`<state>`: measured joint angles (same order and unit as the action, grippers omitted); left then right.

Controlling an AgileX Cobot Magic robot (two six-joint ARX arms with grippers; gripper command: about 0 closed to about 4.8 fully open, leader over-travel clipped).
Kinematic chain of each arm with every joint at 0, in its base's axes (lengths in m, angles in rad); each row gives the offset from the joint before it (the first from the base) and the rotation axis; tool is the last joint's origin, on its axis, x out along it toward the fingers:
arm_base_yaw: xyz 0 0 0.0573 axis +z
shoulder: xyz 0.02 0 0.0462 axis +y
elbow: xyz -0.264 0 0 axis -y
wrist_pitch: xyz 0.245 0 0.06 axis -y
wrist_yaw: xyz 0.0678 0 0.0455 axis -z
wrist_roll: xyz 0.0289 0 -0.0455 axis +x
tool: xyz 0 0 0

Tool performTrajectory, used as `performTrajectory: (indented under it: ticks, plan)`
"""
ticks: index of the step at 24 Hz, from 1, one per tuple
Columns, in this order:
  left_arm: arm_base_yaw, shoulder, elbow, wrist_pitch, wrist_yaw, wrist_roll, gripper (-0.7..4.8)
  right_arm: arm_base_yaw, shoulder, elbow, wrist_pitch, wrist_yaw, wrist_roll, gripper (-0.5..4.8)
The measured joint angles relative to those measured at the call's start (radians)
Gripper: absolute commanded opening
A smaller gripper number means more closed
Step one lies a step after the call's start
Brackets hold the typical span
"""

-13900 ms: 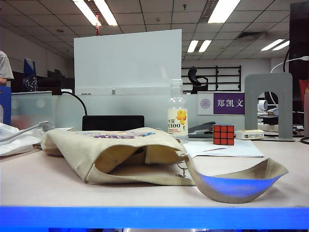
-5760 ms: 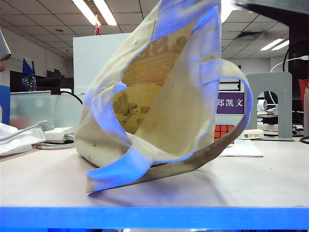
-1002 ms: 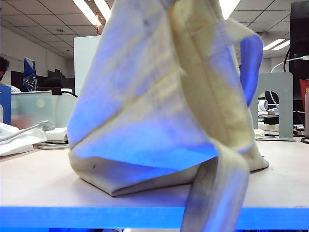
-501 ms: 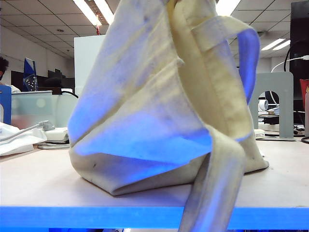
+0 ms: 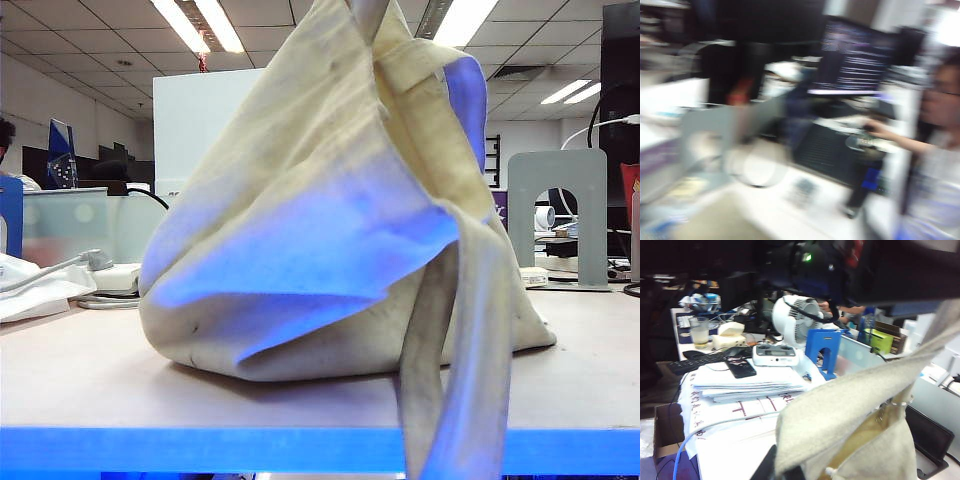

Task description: Take the glasses case out of the canvas bag and put it on the table.

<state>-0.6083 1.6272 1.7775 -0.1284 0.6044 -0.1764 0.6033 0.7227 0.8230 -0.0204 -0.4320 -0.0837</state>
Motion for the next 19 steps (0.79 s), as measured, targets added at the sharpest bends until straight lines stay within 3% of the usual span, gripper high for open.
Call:
performTrajectory:
  ticks: [3, 11, 14, 17, 19]
  plan:
    - [-0.002, 0.000, 0.000, -0.048, 0.048, -0.029, 4.79, 0.000, 0.010, 0.000, -0.005, -0.004, -0.031, -0.08]
    - [0.000, -0.034, 0.000, -0.384, 0.171, -0.066, 4.79, -0.049, 0.010, 0.000, -0.008, 0.046, -0.048, -0.08]
    - [0.000, -0.060, 0.000, -0.438, 0.034, 0.008, 4.79, -0.071, 0.010, 0.000, -0.006, 0.042, -0.048, -0.08]
    - [0.001, -0.089, 0.000, -0.484, -0.259, 0.167, 4.79, -0.072, 0.010, 0.000, 0.002, 0.035, -0.048, -0.08]
    - [0.004, -0.111, 0.000, -0.497, -0.321, 0.178, 4.79, -0.071, 0.010, 0.000, 0.000, 0.035, -0.048, -0.08]
